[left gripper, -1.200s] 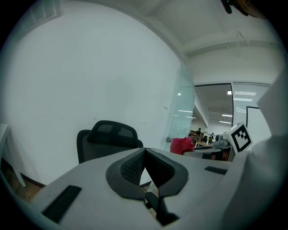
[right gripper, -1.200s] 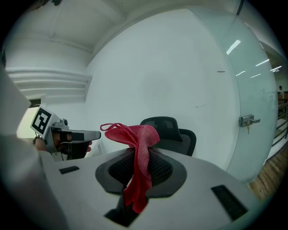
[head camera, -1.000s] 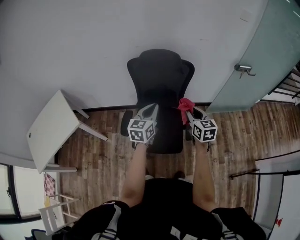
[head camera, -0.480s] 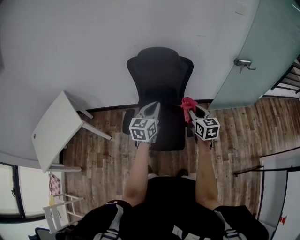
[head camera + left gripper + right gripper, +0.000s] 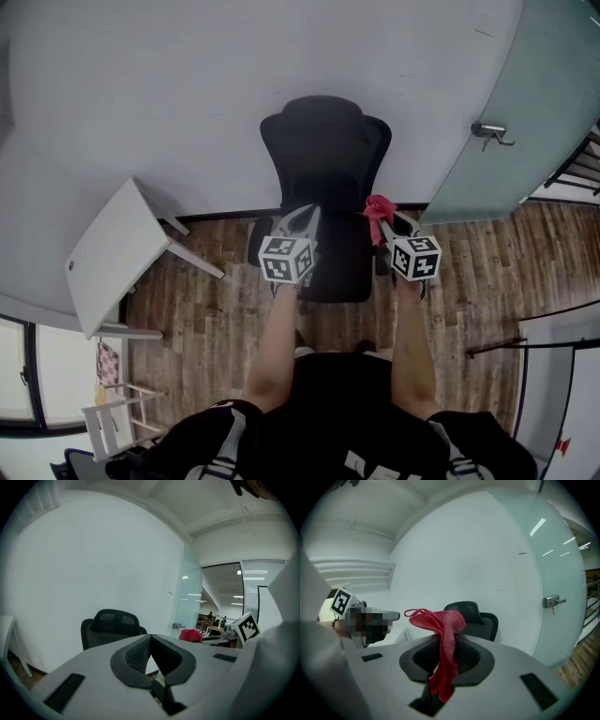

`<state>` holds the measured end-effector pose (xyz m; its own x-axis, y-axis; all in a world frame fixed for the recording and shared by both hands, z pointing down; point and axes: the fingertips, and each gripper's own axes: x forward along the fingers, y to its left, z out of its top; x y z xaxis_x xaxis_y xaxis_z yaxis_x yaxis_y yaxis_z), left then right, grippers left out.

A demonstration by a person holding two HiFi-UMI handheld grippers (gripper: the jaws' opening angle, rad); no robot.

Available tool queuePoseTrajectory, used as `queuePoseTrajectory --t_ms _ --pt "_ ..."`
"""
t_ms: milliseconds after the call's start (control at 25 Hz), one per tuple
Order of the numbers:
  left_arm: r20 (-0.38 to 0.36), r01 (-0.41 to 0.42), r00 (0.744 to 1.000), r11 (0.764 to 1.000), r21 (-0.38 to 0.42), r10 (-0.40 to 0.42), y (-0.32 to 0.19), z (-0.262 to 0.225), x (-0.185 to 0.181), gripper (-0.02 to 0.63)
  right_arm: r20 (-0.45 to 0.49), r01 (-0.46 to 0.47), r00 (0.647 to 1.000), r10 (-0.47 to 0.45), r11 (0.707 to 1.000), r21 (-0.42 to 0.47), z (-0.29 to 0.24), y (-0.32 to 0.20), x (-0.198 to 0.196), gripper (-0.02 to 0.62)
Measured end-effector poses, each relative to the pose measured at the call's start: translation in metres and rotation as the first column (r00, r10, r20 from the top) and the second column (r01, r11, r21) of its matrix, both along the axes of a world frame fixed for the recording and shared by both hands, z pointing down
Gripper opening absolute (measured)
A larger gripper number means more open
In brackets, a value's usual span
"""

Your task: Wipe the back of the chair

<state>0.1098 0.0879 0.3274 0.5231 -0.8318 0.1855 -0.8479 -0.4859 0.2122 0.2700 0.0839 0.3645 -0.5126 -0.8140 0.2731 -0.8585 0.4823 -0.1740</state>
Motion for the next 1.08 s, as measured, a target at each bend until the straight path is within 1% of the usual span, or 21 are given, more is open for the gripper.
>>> queuePoseTrajectory --t_ms 320,640,1080 --pt "0.002 0.003 1.000 1.000 -0.006 -0.003 0.006 0.002 -0.007 0.021 0.011 0.011 1.000 -0.011 1.000 0.003 0.000 0.003 -0.010 0.083" --pt "-0.003 0.002 1.000 1.000 -0.005 -0.002 0.003 -0.003 -0.010 0.021 0.013 0.011 1.000 -0.011 1.000 0.003 -0.005 -0.001 -0.010 0.083" --pt "-0.008 0.007 1.000 1.000 -0.001 -0.007 -0.005 -0.005 -0.014 0.021 -0.006 0.017 1.000 -0.017 1.000 0.021 -0.010 -0.010 -0.011 0.083"
